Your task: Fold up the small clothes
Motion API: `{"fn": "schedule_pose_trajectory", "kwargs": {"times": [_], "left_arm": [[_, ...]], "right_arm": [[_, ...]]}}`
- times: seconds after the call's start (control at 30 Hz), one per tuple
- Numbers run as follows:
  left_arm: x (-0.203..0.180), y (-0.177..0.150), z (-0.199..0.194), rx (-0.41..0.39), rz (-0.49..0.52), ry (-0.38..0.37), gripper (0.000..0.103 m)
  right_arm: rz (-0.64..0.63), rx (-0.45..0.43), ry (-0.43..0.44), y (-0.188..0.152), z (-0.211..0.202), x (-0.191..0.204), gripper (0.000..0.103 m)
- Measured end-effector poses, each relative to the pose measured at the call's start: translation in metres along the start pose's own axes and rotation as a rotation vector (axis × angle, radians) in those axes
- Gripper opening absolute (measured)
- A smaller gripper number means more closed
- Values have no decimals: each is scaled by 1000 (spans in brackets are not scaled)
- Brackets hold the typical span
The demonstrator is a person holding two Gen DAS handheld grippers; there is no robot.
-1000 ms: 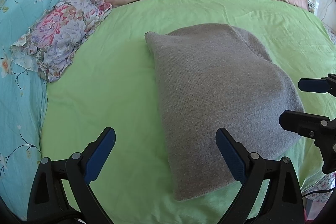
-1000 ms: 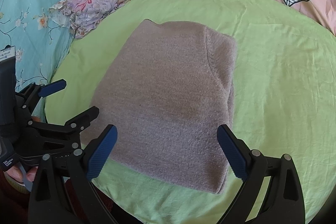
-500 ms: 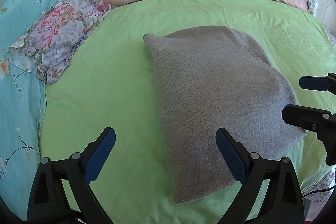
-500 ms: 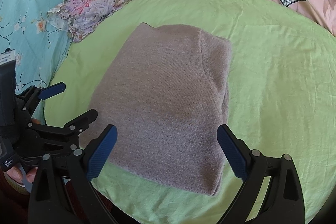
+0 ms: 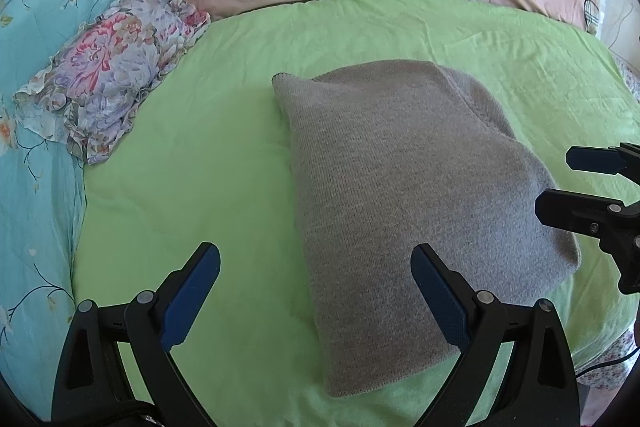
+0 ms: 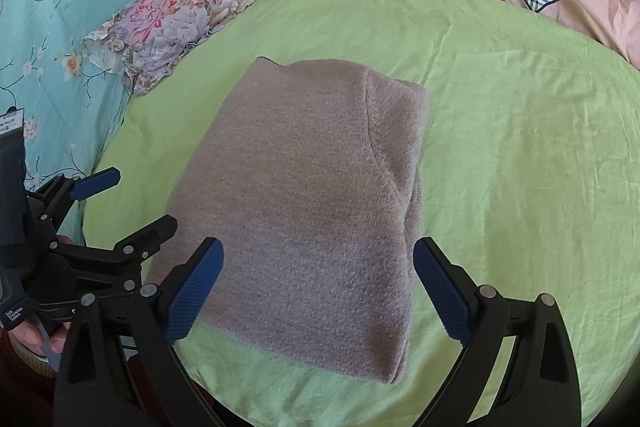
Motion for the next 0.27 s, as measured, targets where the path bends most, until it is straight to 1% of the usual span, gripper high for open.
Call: {"fn": "schedule_pose_trajectory", "kwargs": {"times": [0.1, 0.27], "left_arm": [[4, 3, -1, -13, -1, 11, 97], [11, 4, 4, -8, -23, 8, 97]], "right_arm": [[6, -6, 3, 3, 1, -2, 96], [19, -15, 19, 9, 5, -3, 96]]}}
Point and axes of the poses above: each gripper's, at about its wrist camera, not at the fingertips, and z roughly the way its jaws point, x to its left, y to its top, the point moved 9 cm from there along z, roughly the way its jaws point, and after that the axes turned 3 degrees about z, right-handed, at the moved point
